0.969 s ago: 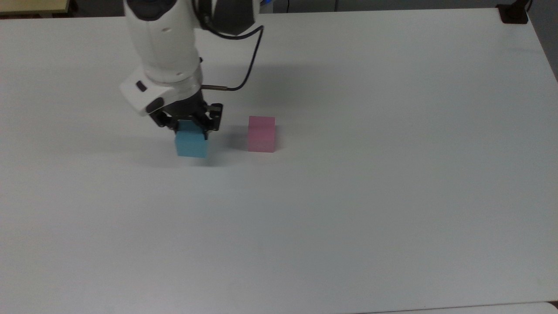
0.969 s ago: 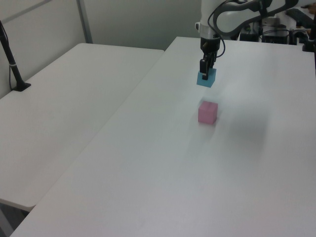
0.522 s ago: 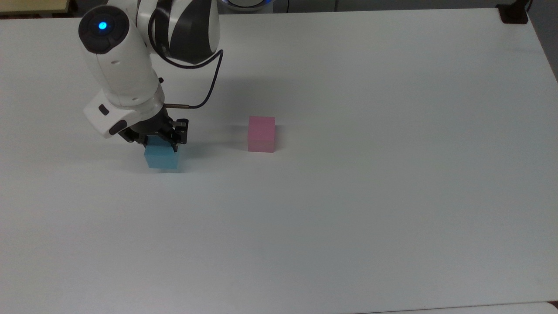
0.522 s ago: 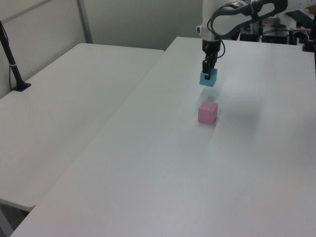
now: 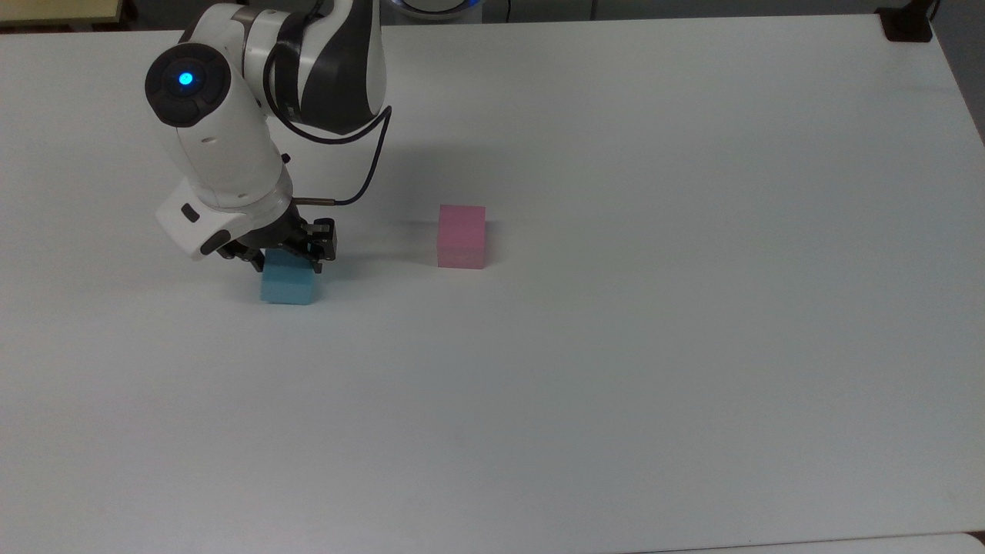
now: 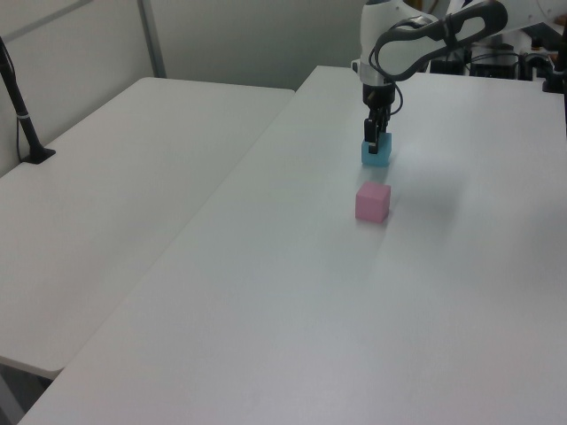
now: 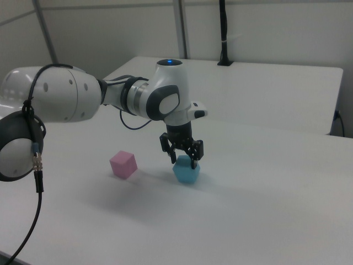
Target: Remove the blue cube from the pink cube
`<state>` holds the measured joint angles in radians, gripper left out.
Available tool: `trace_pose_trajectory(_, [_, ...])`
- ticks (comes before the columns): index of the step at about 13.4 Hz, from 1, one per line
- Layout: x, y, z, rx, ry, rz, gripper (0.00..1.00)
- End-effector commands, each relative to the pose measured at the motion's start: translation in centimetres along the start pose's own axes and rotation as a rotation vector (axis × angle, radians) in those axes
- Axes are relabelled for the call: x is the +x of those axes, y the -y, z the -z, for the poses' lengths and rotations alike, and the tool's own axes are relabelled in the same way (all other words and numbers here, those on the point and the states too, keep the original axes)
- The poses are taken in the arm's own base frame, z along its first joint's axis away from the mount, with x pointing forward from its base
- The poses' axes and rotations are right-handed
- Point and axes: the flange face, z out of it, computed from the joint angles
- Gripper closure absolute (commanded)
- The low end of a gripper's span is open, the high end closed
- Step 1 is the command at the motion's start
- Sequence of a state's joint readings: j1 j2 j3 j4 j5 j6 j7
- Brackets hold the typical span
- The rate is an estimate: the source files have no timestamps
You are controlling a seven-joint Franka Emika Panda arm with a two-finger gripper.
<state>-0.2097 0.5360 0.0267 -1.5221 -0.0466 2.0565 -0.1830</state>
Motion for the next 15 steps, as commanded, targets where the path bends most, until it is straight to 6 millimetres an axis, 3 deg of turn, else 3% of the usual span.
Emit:
trace_pose_trajectory(1, [0.3,-0.5,0.5,-0.016,-0.023,0.012,0.00])
trace_pose_trajectory(2, [0.3,-0.5,0.8,-0.016,-0.026,0.008,0.00])
trace_pose_trajectory(3, [0.2,-0.6,2.3,-0.020,-0.038,0.007,0.00])
trace_pose_trajectory(6, [-2.2,0.1,10.2,-0.011,-0.039,-0.014,0.00])
trace_pose_trajectory(8, [-4.2,1.1,15.1,-0.011,-0.044,-0.157,0.00])
trace_pose_trajectory(9, [-5.5,2.5,17.9,-0.011,-0.043,-0.216,0.00])
trace_pose_trajectory(12, [-8.9,4.3,22.4,-0.011,-0.037,-0.230,0.00])
trace_pose_trajectory(15, [-10.9,4.9,24.9,0.034,-0.073,-0.327,0.00])
